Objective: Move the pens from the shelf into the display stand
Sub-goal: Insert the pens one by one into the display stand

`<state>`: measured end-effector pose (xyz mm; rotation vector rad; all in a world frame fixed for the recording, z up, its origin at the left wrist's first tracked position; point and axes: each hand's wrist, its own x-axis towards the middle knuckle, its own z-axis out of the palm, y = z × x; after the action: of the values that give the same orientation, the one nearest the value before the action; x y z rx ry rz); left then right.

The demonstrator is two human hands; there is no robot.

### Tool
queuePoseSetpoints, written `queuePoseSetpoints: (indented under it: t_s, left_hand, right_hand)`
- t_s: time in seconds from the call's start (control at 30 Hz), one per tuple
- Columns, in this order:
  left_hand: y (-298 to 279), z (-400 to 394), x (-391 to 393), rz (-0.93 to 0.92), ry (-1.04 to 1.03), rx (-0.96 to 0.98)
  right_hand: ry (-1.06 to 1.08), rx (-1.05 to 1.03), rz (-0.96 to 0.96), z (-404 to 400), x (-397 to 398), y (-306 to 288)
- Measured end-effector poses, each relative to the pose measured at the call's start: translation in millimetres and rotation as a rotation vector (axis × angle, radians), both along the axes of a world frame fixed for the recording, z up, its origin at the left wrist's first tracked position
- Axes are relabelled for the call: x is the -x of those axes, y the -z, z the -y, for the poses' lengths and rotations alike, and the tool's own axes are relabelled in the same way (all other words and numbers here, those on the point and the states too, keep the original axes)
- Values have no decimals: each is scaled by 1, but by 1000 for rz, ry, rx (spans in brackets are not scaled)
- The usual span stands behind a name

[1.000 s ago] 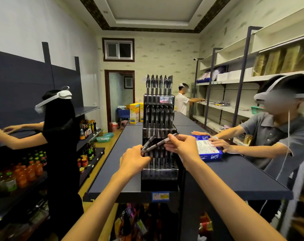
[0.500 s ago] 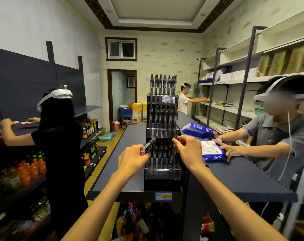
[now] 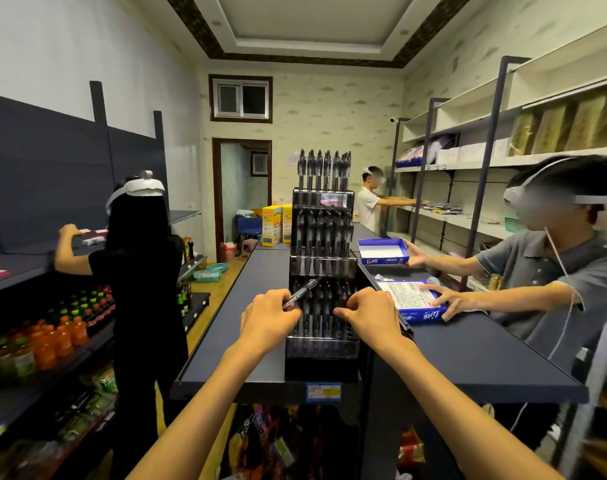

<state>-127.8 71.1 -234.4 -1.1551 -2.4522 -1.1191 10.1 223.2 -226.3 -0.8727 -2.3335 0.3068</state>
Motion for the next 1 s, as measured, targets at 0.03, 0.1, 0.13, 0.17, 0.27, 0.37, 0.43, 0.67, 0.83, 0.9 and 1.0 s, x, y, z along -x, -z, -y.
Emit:
queuePoseSetpoints:
  t_s: [0.03,0.1,0.13,0.17,0.27,0.37,0.43,0.67,0.83,0.9,1.0]
  left_hand:
    - [0,-2,-1,1,-1,1]
    - [-1,-4,-2,-4,-10,0]
    - [-2,-6,-3,-11,-16,1]
    - [-2,-7,-4,-17,-19,2]
    - [-4,-13,-11,-31,2,-3]
    - [-5,-20,-19,-10,76,8]
    - [-5,-23,-23,-3,126,12]
    - [-6,-27,-31,-107,267,53]
    - [-3,-20,-27,-164,281,72]
    - [-1,-15,-19,-275,209,95]
    - [-1,-6,-6,-411,109,114]
  right_hand:
    - [4,-18,-3,1,-2,-2]
    - [9,-63,-81,3,-5,-9]
    - [-16,-45,-143,6,-6,-12]
    - [-67,13,-202,9,-7,-17]
    - [-274,292,-308,18,-10,-27]
    - [-382,489,-380,22,-15,-28]
    - [-405,542,-432,22,-16,-27]
    - [-378,729,-591,23,-15,-26]
    - [-309,833,-724,16,-7,-31]
    - [-238,738,-722,8,-8,-35]
    - [-130,381,-534,-3,-14,-37]
